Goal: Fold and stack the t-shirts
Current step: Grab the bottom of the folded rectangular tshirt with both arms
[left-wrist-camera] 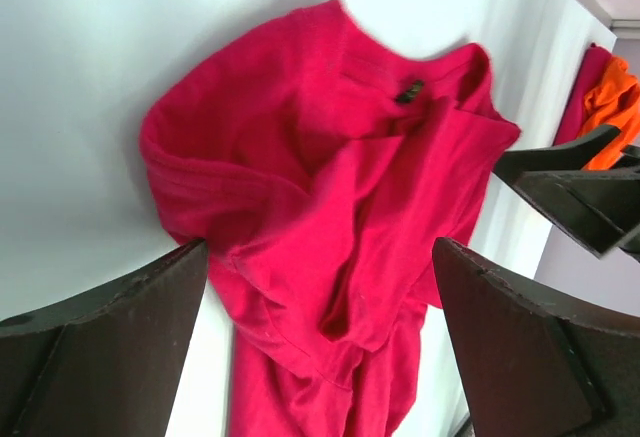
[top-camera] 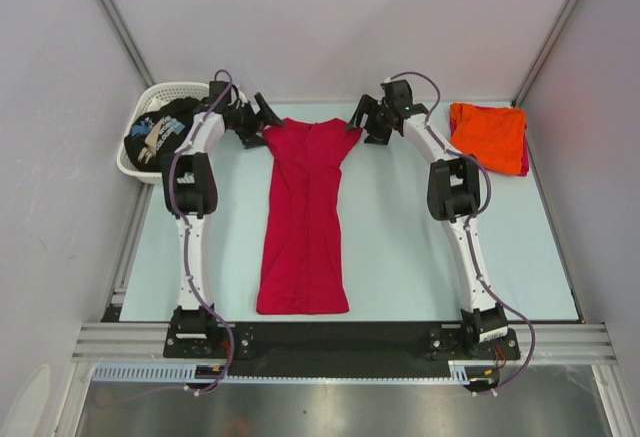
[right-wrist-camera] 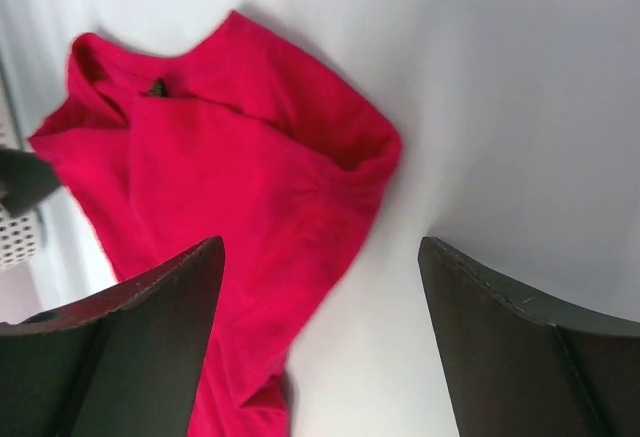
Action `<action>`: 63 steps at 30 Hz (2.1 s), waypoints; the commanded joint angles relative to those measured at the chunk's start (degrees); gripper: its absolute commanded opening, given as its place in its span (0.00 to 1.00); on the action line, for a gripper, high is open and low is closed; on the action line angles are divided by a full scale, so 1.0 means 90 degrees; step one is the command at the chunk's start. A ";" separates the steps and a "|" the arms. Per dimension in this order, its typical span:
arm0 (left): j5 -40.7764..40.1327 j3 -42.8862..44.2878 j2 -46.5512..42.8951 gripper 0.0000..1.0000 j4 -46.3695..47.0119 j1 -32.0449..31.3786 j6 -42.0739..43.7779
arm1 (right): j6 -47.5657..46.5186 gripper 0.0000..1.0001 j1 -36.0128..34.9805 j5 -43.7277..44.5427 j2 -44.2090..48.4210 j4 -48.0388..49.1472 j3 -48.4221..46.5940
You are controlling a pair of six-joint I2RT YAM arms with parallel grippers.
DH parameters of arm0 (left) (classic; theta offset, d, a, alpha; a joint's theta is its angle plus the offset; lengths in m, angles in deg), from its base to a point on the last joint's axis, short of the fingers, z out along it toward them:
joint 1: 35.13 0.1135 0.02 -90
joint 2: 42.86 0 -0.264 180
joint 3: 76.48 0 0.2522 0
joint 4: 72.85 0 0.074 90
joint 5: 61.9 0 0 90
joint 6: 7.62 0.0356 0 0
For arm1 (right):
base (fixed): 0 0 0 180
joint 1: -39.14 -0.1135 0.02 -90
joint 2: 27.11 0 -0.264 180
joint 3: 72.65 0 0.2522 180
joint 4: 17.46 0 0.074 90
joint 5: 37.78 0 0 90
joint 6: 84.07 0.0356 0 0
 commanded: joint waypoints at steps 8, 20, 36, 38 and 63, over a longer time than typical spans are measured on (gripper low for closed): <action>0.0483 0.0249 0.0375 0.65 0.0398 -0.0070 -0.0300 | 0.1057 0.28 -0.0120 -0.0793 -0.0606 0.0815 -0.0302; 0.0825 0.0629 0.0561 0.22 0.0926 -0.0216 -0.0516 | -0.0094 0.10 -0.0500 0.0730 0.0272 0.1469 -0.0030; 0.0875 0.0366 0.0172 1.00 0.0712 -0.0167 -0.0321 | -0.0446 0.73 -0.0335 0.1736 0.0057 0.1411 -0.0010; 0.0826 0.0376 0.0044 1.00 0.0701 -0.0119 -0.0253 | -0.0679 0.89 -0.0315 0.1902 0.0456 0.1430 0.0399; 0.1001 0.1370 0.0472 1.00 0.2039 -0.0812 -0.1707 | -0.0163 0.98 -0.0305 0.0614 0.0703 0.0756 0.0225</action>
